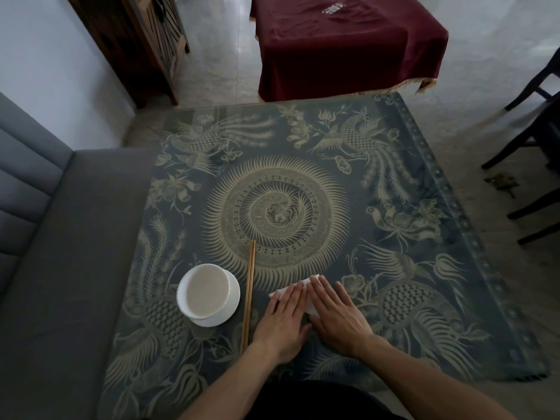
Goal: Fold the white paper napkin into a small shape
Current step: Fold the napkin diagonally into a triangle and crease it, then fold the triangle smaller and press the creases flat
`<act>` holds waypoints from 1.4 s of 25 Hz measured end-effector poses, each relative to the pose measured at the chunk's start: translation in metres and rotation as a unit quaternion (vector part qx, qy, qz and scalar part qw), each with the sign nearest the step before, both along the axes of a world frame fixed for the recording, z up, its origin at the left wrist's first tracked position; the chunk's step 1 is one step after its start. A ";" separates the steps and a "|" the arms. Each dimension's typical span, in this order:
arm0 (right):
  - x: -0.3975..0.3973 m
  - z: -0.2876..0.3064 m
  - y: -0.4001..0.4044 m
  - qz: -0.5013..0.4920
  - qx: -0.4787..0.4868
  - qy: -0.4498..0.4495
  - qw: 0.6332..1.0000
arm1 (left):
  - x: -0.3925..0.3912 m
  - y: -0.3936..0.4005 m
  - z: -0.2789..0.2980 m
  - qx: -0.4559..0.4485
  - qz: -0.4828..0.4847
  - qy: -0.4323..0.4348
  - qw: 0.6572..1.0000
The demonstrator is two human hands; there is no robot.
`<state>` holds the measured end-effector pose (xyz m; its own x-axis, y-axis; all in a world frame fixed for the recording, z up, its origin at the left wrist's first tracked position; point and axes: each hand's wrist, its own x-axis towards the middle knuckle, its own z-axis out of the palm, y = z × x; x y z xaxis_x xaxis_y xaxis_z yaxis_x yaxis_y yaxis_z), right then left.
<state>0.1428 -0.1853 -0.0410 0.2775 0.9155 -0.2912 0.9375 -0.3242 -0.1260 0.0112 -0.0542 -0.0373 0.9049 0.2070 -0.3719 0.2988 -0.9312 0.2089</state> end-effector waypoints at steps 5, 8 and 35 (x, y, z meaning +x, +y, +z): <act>-0.006 -0.006 -0.002 -0.008 0.009 0.018 1.000 | -0.001 0.008 0.000 -0.005 -0.008 0.047 0.999; -0.007 -0.006 -0.023 -0.006 0.019 0.005 1.000 | 0.000 0.007 0.000 -0.001 -0.014 0.055 0.998; 0.037 -0.005 0.011 0.068 -0.072 0.045 0.994 | -0.039 0.001 -0.008 0.012 -0.054 0.010 0.998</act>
<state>0.1802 -0.1740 -0.0464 0.1207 0.8903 -0.4391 0.9611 -0.2155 -0.1729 -0.0276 -0.0535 -0.0455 0.9150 0.1173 -0.3861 0.2000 -0.9628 0.1815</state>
